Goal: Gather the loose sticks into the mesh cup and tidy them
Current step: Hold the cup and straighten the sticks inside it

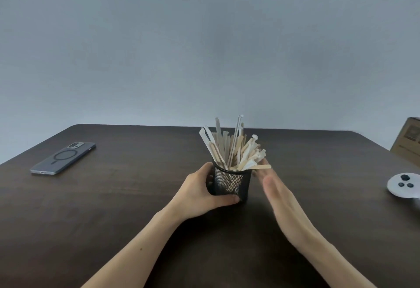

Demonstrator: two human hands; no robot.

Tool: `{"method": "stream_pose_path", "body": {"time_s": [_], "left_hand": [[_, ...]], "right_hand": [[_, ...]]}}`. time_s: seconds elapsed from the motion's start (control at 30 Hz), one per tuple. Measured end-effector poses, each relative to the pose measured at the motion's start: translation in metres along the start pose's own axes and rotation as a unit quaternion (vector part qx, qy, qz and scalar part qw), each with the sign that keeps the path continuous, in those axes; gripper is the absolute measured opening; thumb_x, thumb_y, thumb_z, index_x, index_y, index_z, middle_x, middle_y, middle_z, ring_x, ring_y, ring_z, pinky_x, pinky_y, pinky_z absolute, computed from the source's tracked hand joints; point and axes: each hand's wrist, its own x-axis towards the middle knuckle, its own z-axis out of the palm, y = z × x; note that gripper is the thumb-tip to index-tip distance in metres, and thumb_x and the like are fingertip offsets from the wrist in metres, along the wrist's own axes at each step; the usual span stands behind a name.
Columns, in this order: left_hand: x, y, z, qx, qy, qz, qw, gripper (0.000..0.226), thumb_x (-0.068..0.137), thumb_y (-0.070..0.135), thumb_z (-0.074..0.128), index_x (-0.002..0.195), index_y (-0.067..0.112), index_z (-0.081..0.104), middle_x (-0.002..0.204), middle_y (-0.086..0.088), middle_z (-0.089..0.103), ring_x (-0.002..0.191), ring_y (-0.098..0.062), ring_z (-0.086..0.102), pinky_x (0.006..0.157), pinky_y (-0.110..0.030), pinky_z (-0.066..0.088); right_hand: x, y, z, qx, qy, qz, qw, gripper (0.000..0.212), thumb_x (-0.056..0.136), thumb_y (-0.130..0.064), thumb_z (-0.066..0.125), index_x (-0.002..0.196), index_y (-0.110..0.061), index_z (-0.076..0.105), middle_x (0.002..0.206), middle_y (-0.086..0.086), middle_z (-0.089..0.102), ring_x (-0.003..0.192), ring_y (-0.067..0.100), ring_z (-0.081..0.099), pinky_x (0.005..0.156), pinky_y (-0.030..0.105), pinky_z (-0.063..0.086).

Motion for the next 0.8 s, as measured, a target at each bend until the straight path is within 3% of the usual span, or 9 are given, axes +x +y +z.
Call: {"method": "stream_pose_path", "body": {"time_s": [0.07,0.1,0.27,0.37,0.43,0.5,0.63,0.7,0.8], "left_hand": [[0.000,0.000,0.000,-0.002,-0.002,-0.003,1.000,0.074,0.066,0.047,0.092,0.129,0.030,0.059,0.120,0.020,0.070,0.109,0.005,0.065,0.089,-0.012,0.052],[0.000,0.001,0.000,-0.001,-0.002,-0.003,1.000,0.075,0.065,0.048,0.092,0.130,0.030,0.059,0.121,0.020,0.070,0.109,0.004,0.065,0.091,-0.015,0.053],[-0.002,0.004,0.000,0.000,0.000,-0.006,1.000,0.075,0.065,0.048,0.092,0.130,0.029,0.058,0.119,0.020,0.070,0.107,0.007,0.066,0.090,-0.014,0.053],[-0.003,0.004,0.001,0.000,0.001,-0.012,1.000,0.069,0.066,0.044,0.092,0.125,0.027,0.060,0.115,0.019,0.071,0.103,0.008,0.066,0.082,-0.007,0.050],[-0.005,0.004,0.000,-0.003,0.003,-0.007,1.000,0.072,0.066,0.045,0.092,0.128,0.028,0.060,0.117,0.020,0.071,0.105,0.008,0.065,0.084,-0.009,0.051],[-0.004,0.003,0.000,0.003,0.007,-0.002,1.000,0.071,0.065,0.045,0.093,0.127,0.028,0.061,0.115,0.020,0.071,0.103,0.008,0.066,0.083,-0.009,0.052],[-0.001,0.004,0.002,0.010,0.042,0.000,0.999,0.071,0.064,0.048,0.093,0.125,0.027,0.063,0.111,0.019,0.073,0.100,0.009,0.067,0.082,-0.010,0.053],[-0.002,0.002,0.001,0.011,0.040,-0.001,0.999,0.071,0.064,0.046,0.093,0.125,0.027,0.063,0.111,0.018,0.074,0.101,0.009,0.067,0.082,-0.009,0.053],[-0.001,0.004,0.002,0.007,0.013,0.007,1.000,0.068,0.066,0.042,0.094,0.126,0.027,0.064,0.113,0.019,0.074,0.103,0.010,0.067,0.088,-0.010,0.053]], "right_hand": [[0.004,-0.001,-0.003,0.031,0.041,0.034,0.998,0.102,0.069,-0.096,0.029,0.156,-0.043,0.020,0.153,-0.033,0.033,0.145,-0.004,0.027,0.123,0.035,0.015],[0.007,-0.001,-0.004,0.050,0.055,0.050,0.996,0.109,0.066,-0.098,0.030,0.157,-0.040,0.018,0.154,-0.029,0.031,0.146,0.001,0.027,0.123,0.037,0.013],[0.027,-0.022,0.004,0.072,0.060,0.048,0.994,0.068,0.088,-0.061,0.038,0.152,-0.041,0.022,0.135,-0.037,0.034,0.121,-0.022,0.035,0.102,0.008,0.022],[0.037,0.044,-0.024,0.074,0.068,0.048,0.994,0.032,0.106,-0.046,0.030,0.124,-0.032,0.053,0.154,-0.007,0.043,0.122,0.003,0.050,0.115,0.029,0.032],[0.041,0.078,-0.026,0.107,0.056,0.041,0.992,0.032,0.102,-0.049,0.030,0.115,-0.033,0.054,0.155,0.008,0.042,0.126,0.018,0.053,0.115,0.039,0.031],[0.025,0.046,-0.009,0.073,-0.021,0.078,0.994,0.023,0.104,-0.043,0.040,0.120,-0.036,0.056,0.149,-0.005,0.052,0.122,0.006,0.058,0.106,0.027,0.038],[0.019,0.015,0.019,-0.046,0.034,0.034,0.998,0.053,0.093,-0.030,0.068,0.142,-0.027,0.049,0.131,-0.018,0.063,0.123,0.000,0.059,0.103,0.026,0.048],[0.024,0.018,0.018,-0.065,0.050,0.017,0.996,0.053,0.091,-0.033,0.070,0.140,-0.025,0.051,0.128,-0.017,0.065,0.120,0.000,0.061,0.102,0.028,0.051],[0.020,0.021,0.018,-0.085,0.063,0.002,0.994,0.046,0.091,-0.031,0.071,0.133,-0.029,0.053,0.120,-0.023,0.067,0.112,-0.010,0.061,0.094,0.014,0.049]]}}
